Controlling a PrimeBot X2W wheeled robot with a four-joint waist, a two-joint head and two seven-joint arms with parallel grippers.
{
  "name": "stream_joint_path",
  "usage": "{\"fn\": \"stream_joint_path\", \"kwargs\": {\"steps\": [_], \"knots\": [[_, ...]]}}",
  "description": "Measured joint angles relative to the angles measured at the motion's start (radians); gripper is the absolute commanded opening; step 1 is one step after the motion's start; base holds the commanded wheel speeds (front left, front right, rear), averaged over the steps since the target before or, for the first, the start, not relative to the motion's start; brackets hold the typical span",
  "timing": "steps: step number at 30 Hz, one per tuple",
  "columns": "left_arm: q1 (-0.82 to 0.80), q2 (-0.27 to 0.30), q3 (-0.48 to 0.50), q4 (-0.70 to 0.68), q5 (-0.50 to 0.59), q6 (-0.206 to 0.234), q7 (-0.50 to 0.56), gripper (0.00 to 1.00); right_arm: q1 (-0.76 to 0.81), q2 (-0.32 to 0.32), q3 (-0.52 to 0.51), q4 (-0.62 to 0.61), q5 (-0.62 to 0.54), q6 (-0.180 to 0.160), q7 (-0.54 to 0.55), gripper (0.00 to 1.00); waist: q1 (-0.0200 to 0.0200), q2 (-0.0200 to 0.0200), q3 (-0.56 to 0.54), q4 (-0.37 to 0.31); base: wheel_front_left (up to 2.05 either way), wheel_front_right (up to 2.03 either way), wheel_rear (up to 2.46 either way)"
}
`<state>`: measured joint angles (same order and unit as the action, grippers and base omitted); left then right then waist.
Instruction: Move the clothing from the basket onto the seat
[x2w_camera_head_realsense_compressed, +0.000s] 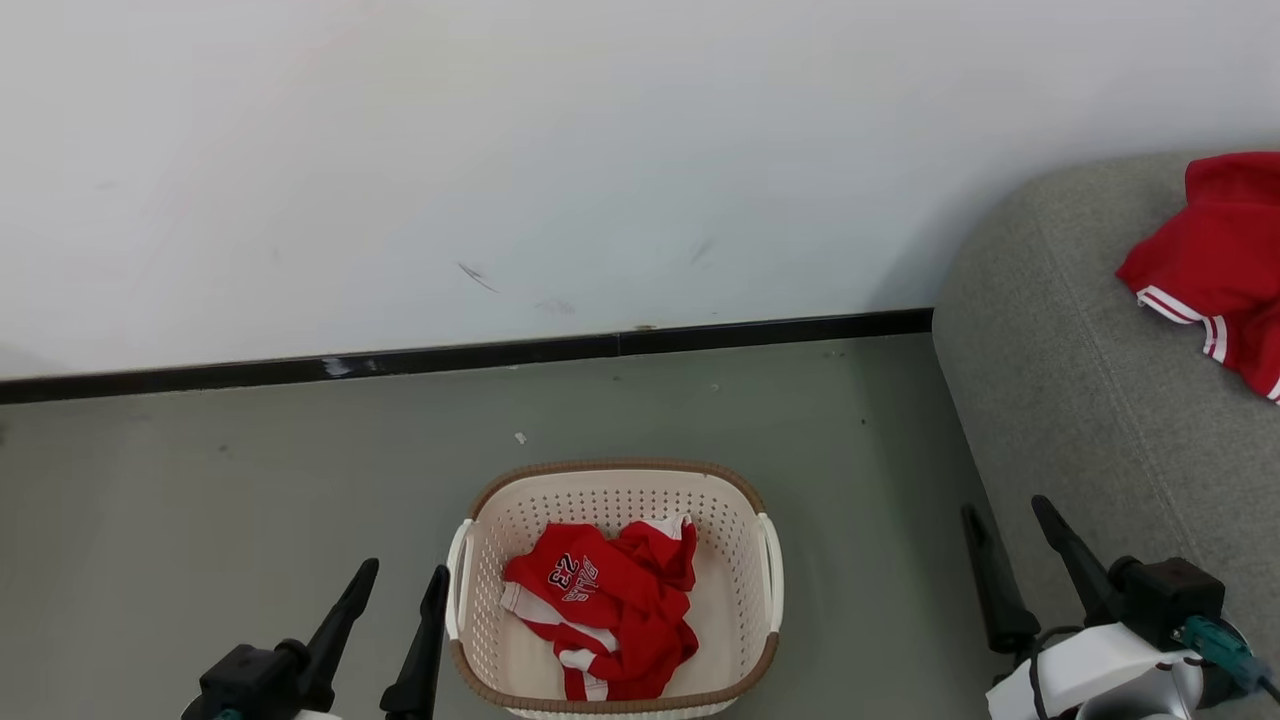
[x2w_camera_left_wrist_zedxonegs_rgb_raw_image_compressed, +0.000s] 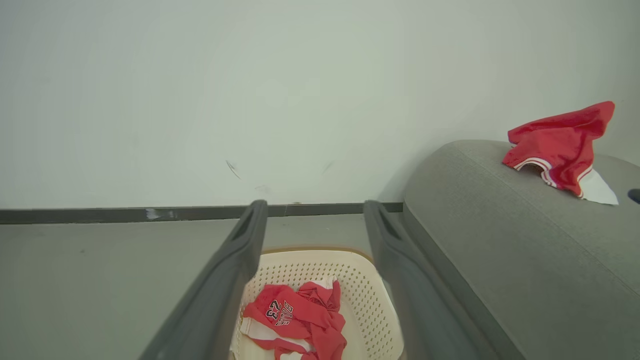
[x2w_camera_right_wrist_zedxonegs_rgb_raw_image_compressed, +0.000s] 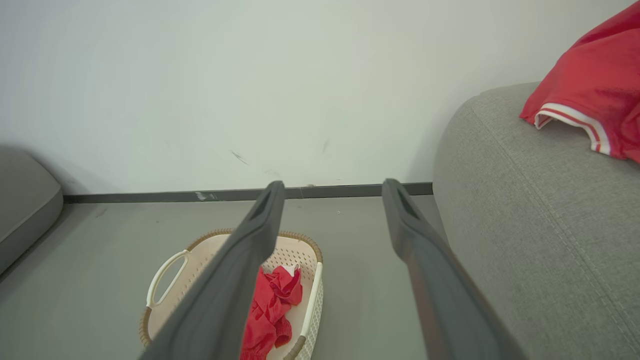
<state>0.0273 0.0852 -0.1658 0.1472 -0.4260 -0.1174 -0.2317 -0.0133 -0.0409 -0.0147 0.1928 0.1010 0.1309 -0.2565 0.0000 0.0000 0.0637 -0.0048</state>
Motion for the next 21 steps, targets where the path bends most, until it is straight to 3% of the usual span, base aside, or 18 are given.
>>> {"fn": "stream_joint_path", "kwargs": {"steps": [21], "knots": [[-0.176,0.051,-0.119,0.016,0.093,-0.008,0.137,1.00,-0.029,0.000,0.001,-0.059,0.007,0.000,0.000,1.00,0.0000,0.0000,0.164,-0.024,0.00,0.00,0.00]]}}
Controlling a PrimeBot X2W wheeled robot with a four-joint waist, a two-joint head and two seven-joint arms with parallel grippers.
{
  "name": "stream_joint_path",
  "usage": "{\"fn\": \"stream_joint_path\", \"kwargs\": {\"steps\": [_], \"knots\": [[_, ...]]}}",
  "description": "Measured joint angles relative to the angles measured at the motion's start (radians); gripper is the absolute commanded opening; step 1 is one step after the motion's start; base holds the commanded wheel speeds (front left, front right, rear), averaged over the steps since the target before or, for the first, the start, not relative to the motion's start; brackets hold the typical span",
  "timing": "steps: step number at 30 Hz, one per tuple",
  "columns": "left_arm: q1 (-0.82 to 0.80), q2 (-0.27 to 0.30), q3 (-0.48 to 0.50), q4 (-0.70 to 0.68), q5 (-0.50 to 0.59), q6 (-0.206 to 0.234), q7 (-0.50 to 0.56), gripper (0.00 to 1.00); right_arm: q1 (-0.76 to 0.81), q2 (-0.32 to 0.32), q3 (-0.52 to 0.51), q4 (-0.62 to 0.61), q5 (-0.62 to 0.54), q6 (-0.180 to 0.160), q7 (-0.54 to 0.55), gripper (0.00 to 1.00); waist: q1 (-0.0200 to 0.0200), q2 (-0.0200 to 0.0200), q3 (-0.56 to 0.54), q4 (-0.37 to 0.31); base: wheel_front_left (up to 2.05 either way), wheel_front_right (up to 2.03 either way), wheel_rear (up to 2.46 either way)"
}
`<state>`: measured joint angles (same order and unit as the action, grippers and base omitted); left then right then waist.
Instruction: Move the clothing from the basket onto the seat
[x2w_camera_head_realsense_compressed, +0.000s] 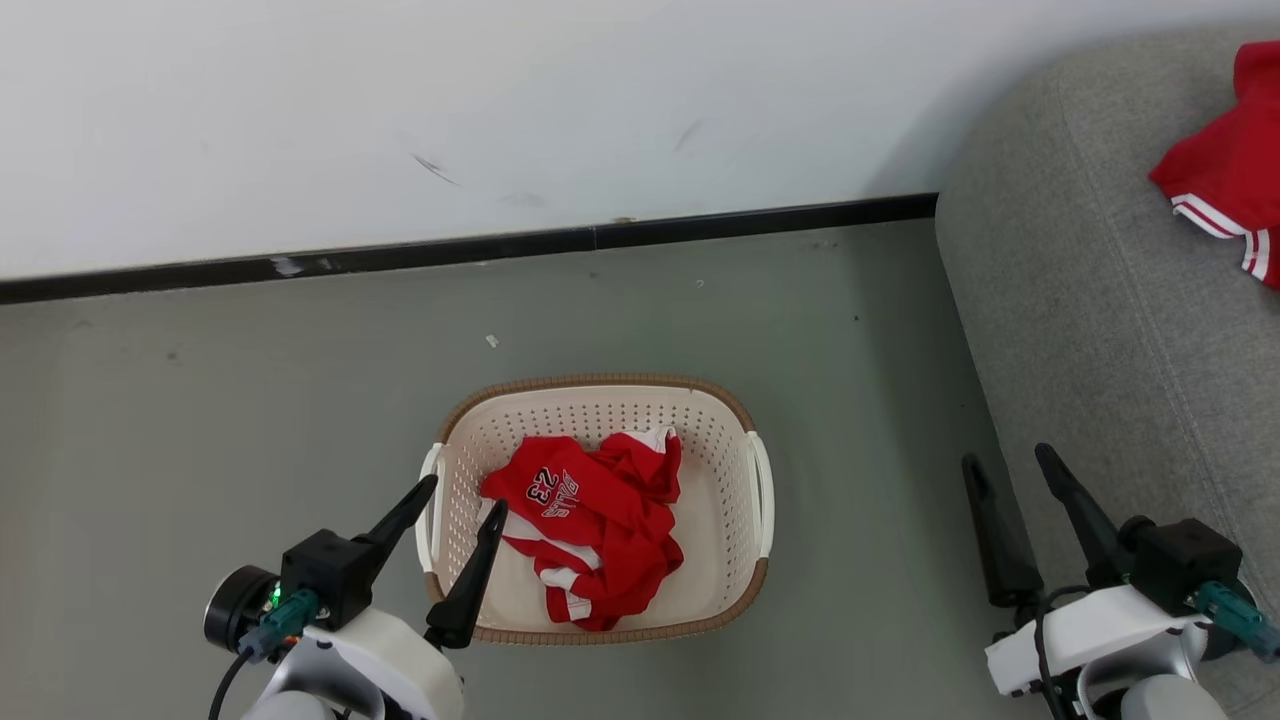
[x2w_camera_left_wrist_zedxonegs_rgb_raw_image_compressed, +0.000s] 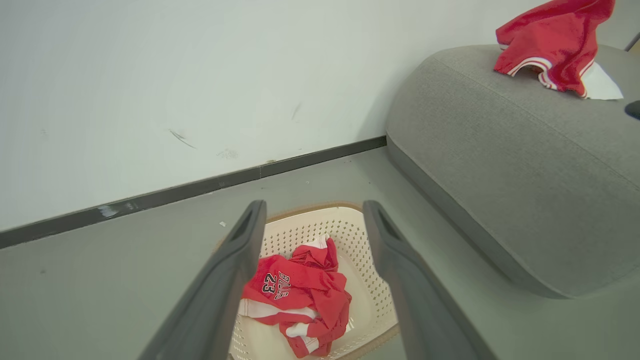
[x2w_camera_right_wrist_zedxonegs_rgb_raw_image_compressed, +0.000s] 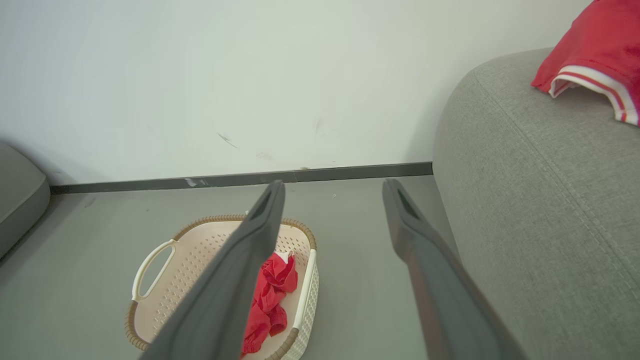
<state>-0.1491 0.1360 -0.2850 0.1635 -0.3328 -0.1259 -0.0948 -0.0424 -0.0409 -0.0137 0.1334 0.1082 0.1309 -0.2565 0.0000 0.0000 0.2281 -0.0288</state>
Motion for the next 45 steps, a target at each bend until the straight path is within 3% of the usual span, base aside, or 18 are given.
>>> {"fn": "stream_joint_path", "kwargs": {"steps": [8,36,45], "knots": [[-0.093,0.019,-0.012,0.020,0.040,0.000,0.043,1.00,-0.067,0.000,0.002,-0.027,-0.012,0.000,0.000,1.00,0.0000,0.0000,0.098,-0.011,0.00,0.00,0.00],[-0.331,-0.071,-0.087,0.081,0.029,0.000,0.225,1.00,-0.272,-0.002,0.026,-0.119,-0.077,0.000,0.000,1.00,0.0001,0.0000,0.396,-0.038,0.00,0.00,0.00],[-0.418,-0.074,-0.092,0.090,0.030,0.011,0.277,1.00,-0.330,-0.003,0.027,-0.162,-0.076,0.000,0.000,1.00,0.0000,0.0000,0.484,-0.051,0.00,0.00,0.00]]}}
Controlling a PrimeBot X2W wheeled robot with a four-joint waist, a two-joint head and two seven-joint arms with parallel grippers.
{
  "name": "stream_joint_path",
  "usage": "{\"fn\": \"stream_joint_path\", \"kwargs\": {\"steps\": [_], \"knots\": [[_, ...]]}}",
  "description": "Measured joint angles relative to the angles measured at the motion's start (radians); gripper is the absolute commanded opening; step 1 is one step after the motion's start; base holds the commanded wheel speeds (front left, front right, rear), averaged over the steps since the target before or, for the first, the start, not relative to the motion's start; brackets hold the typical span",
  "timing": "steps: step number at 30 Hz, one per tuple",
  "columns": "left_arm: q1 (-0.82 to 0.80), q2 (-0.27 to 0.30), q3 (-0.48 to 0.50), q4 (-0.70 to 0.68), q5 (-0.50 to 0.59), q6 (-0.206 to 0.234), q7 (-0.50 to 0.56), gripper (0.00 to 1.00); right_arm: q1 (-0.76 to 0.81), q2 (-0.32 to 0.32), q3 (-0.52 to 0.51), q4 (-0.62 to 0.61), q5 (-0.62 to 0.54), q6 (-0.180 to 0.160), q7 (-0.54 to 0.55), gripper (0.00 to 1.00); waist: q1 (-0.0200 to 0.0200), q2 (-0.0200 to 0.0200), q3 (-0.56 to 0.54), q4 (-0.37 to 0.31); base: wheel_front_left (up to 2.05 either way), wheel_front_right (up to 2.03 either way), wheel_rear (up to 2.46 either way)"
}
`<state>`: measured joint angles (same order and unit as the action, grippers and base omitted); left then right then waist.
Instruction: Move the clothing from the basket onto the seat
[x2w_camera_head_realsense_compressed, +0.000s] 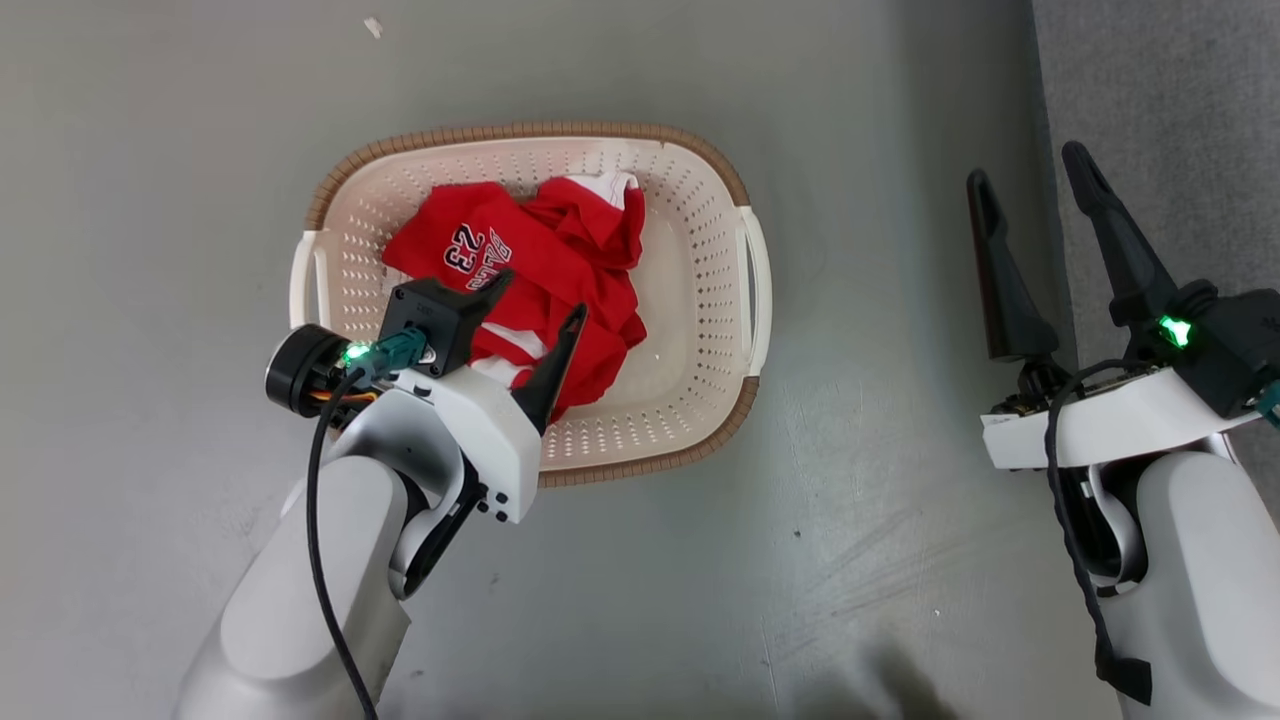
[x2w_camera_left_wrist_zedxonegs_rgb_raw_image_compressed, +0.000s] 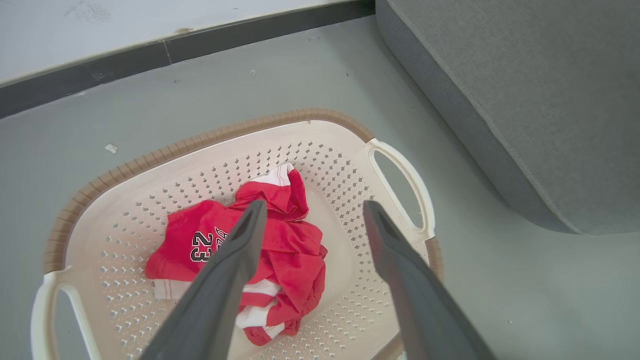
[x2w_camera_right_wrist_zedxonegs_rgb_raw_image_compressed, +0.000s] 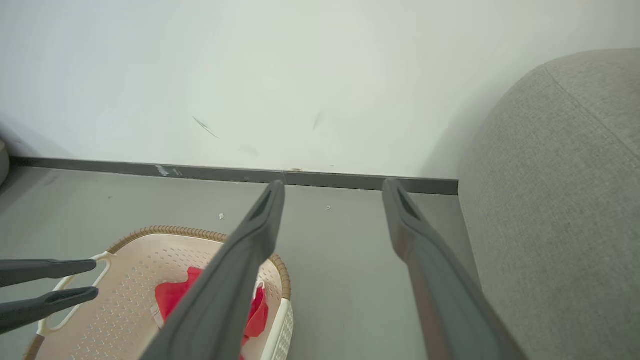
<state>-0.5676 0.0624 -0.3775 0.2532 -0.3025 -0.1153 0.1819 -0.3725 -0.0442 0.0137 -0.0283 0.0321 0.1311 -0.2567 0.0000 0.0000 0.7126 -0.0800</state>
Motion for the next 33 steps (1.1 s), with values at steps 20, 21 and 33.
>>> {"fn": "stream_joint_path", "kwargs": {"steps": [20,21,33], "knots": [[-0.122,0.024,0.014,0.127,0.047,0.035,0.046,1.00,-0.064,-0.001,0.014,-0.031,0.021,0.000,0.000,1.00,0.0000,0.0000,0.171,-0.041,0.00,0.00,0.00],[-0.131,0.026,0.019,0.133,0.049,0.038,0.047,1.00,-0.070,-0.001,0.014,-0.035,0.021,0.000,0.000,1.00,0.0000,0.0001,0.178,-0.044,0.00,0.00,0.00],[-0.199,0.035,0.025,0.211,0.067,0.056,0.047,1.00,-0.109,-0.001,0.032,-0.038,0.048,0.000,0.000,1.00,0.0000,0.0000,0.245,-0.082,0.00,0.00,0.00]]}}
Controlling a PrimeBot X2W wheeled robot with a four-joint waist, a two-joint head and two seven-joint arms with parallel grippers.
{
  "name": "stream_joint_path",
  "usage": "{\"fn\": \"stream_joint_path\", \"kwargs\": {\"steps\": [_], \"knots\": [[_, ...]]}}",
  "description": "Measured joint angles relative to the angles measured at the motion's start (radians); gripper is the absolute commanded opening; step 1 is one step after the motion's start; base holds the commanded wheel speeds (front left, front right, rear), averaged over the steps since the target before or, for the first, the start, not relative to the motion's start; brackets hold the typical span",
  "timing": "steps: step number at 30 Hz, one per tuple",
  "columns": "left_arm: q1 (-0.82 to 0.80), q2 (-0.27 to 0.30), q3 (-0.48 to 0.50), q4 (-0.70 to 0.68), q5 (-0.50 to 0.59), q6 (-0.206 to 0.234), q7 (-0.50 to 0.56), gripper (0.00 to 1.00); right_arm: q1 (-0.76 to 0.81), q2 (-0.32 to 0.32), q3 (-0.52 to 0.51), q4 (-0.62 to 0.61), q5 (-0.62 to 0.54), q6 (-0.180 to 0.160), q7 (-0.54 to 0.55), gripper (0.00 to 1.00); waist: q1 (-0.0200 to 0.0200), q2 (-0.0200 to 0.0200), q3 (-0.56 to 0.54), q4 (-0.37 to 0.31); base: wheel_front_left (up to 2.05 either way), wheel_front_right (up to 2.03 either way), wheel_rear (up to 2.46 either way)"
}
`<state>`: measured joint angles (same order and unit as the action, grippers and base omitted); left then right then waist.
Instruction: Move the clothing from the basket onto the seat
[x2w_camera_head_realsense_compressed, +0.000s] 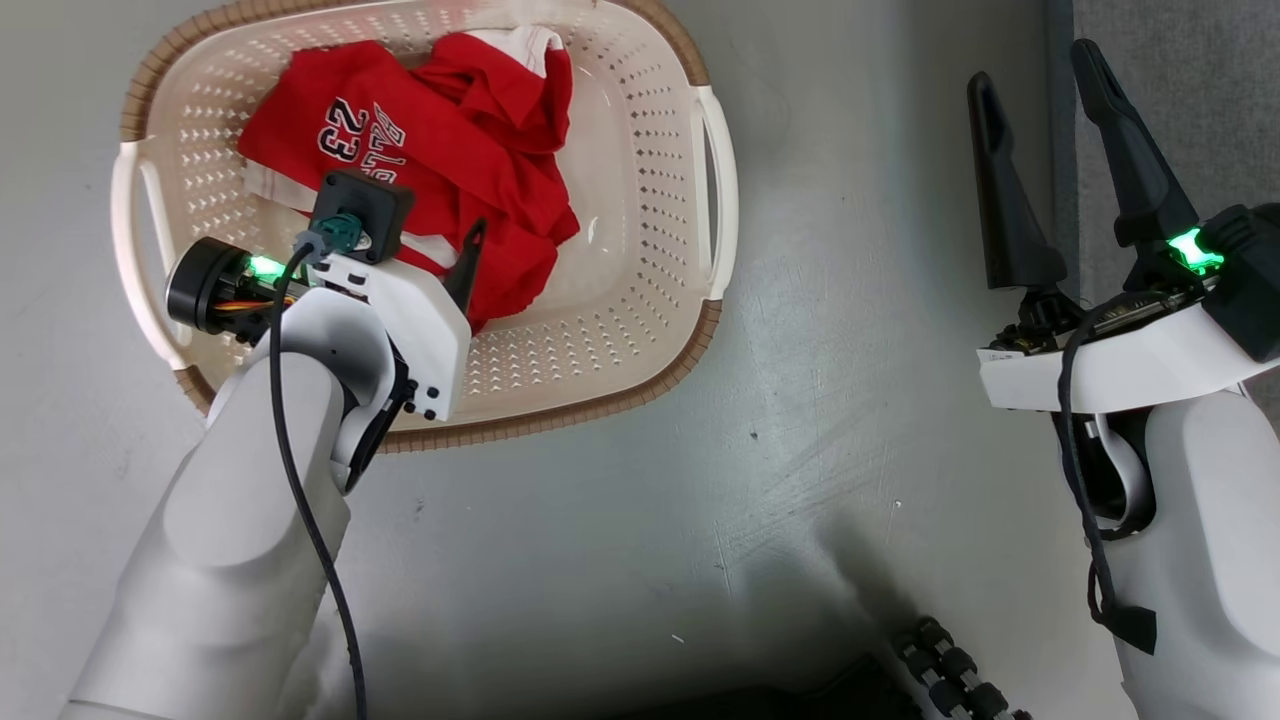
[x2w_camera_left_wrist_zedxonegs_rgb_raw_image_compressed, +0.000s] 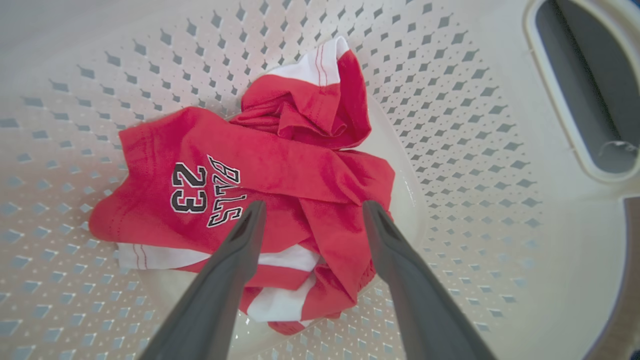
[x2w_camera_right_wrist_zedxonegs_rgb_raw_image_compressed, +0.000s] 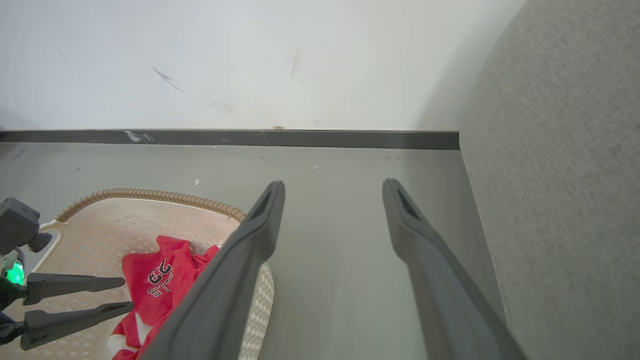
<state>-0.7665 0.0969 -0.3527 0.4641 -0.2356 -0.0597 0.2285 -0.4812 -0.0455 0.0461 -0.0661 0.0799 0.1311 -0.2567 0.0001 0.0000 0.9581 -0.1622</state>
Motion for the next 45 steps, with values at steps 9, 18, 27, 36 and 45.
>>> {"fn": "stream_joint_path", "kwargs": {"steps": [9,18,27,36,45], "knots": [[-0.024,0.000,0.017,0.041,-0.003,0.000,-0.014,1.00,-0.001,0.000,-0.001,-0.010,-0.002,0.000,0.000,1.00,0.0000,0.0000,0.039,-0.025,0.00,0.00,0.00],[-0.053,-0.002,0.021,0.087,-0.003,0.004,-0.045,1.00,-0.005,0.000,-0.005,-0.022,-0.009,0.000,0.000,1.00,0.0000,0.0000,0.075,-0.035,0.00,0.00,0.00],[-0.073,-0.002,0.024,0.126,-0.002,0.007,-0.064,1.00,-0.005,0.000,-0.006,-0.031,-0.007,0.000,0.000,1.00,0.0000,0.0000,0.097,-0.040,0.00,0.00,0.00],[-0.106,-0.004,0.024,0.170,-0.002,0.010,-0.090,1.00,0.001,0.000,-0.019,-0.040,0.000,0.000,0.000,1.00,0.0000,0.0000,0.113,-0.047,0.00,0.00,0.00],[-0.116,-0.017,0.020,0.219,-0.008,0.003,-0.100,1.00,0.011,0.000,-0.032,-0.048,-0.001,0.000,0.000,1.00,0.0000,0.0000,0.119,-0.040,0.00,0.00,0.00]]}}
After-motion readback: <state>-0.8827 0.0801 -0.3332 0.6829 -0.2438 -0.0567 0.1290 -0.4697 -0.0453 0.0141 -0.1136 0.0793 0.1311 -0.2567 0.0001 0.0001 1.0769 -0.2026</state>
